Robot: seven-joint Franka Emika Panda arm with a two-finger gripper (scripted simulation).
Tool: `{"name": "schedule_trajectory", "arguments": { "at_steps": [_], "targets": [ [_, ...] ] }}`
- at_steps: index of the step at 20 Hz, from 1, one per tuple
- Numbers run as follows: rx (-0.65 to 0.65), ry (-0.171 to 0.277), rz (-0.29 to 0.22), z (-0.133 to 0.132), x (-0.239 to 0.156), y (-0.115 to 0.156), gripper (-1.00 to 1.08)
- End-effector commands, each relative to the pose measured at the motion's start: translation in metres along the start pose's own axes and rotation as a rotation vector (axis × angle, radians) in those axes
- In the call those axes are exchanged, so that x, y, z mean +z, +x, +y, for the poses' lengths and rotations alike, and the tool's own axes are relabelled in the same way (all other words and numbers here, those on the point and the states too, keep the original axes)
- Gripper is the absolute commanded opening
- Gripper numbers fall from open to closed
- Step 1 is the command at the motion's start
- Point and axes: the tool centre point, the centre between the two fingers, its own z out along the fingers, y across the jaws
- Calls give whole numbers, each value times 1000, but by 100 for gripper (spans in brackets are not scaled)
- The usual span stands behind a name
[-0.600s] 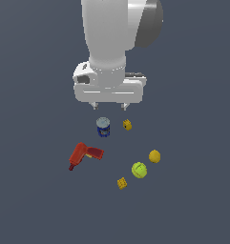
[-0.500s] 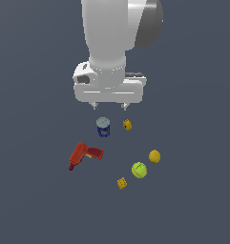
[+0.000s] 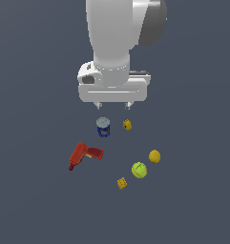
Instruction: Pick up a designated object from a clutter of objects.
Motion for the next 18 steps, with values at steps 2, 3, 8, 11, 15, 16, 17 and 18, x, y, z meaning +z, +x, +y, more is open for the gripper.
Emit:
{"name": "schedule_trajectory", "arguments": {
  "at_steps": [2,3,8,11,15,16,17,18],
  "targets": [
    [0,1,0,0,0,0,100],
    [3,1,0,0,1,1,100],
    [35,5,0,-5,8,9,100],
    [68,9,0,-10,15,17,100],
    [129,14,-1,-18,30,31,100],
    [147,15,-1,-21,34,36,100],
    [167,16,-2,-23,39,40,100],
    [187,17,-2,-26,45,45,100]
  ]
}}
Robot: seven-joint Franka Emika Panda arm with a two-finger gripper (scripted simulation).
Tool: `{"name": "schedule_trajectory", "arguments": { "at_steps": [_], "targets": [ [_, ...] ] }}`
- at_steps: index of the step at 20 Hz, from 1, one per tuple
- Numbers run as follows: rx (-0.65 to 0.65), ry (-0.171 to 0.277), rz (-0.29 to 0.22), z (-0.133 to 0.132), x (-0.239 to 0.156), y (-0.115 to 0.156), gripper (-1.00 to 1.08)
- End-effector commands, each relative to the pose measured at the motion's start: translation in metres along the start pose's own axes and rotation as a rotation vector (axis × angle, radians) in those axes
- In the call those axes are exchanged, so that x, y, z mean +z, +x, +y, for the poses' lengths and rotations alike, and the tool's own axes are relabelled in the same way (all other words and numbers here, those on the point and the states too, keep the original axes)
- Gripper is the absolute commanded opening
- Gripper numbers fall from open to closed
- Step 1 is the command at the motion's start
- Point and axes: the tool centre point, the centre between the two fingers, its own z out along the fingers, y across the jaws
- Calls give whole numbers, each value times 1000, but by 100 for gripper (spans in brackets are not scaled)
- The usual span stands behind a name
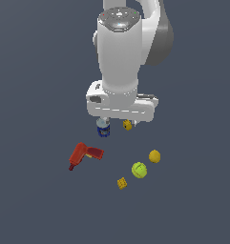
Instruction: Pick up a designated object from a clutter of objects.
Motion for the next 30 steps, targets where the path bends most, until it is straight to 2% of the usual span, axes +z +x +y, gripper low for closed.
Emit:
{"name": "schedule_trajectory", "arguments": {
  "at_steps": [1,16,23,30],
  "targets": [
    [51,2,-1,-9,14,10,100],
    [394,-12,12,-70,119,63,100],
    [501,-24,26,-89,157,74,100],
    [551,-31,34,-98,177,78,100]
  ]
}}
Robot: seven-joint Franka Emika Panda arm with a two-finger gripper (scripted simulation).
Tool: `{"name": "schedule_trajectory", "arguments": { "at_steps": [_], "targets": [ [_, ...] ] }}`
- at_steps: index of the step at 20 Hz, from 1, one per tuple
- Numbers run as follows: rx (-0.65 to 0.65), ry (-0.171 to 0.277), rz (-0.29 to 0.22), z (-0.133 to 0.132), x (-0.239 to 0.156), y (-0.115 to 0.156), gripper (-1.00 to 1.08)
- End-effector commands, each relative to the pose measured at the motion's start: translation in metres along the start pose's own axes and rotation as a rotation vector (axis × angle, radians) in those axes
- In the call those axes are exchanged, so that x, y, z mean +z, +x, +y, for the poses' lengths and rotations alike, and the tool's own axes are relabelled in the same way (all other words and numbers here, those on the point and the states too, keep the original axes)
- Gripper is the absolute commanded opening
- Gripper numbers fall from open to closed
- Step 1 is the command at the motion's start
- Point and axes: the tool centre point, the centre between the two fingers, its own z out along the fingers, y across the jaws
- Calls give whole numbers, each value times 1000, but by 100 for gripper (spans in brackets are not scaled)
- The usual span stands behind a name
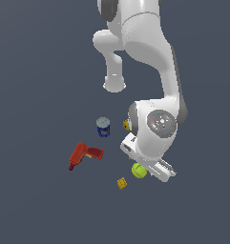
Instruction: Pick up a designated object from a clutter of objects.
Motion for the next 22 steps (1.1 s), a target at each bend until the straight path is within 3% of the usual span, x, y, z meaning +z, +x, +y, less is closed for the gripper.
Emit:
{"name": "schedule_trajectory", "arguments": {
  "at_steps": [1,21,22],
  "targets": [
    [12,0,3,-2,4,0,100],
    [15,0,3,-2,55,0,100],
    [15,0,3,-2,55,0,-100]
  ]
}}
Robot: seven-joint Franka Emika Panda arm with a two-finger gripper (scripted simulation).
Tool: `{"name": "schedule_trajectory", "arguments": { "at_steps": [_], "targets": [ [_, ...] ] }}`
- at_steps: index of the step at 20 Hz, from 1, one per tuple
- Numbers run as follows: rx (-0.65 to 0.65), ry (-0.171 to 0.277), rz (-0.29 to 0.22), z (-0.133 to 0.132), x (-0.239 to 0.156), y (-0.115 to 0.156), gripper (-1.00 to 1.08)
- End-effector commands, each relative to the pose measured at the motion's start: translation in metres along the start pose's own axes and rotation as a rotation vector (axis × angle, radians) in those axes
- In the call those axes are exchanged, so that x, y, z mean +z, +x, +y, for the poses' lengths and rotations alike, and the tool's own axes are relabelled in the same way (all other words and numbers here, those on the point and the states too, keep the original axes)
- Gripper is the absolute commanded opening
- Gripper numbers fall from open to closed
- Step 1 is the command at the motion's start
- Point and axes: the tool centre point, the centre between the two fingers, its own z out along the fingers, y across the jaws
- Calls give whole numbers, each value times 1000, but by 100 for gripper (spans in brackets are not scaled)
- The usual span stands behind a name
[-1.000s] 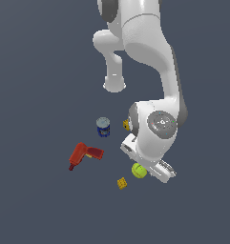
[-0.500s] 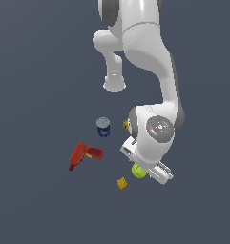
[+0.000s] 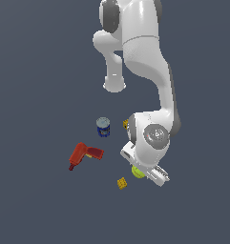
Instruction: Pick up a designated object from a clutter of objects.
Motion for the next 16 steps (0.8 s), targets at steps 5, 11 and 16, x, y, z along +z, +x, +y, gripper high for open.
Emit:
{"name": "schedule_trajectory", "arguments": {
  "at_steps": [5,11,16],
  "targets": [
    [0,1,1,0,0,1,-100],
    [-1,1,0,-1,0,0,-100],
    [-1,1,0,3,-7,-2,-100]
  ]
}}
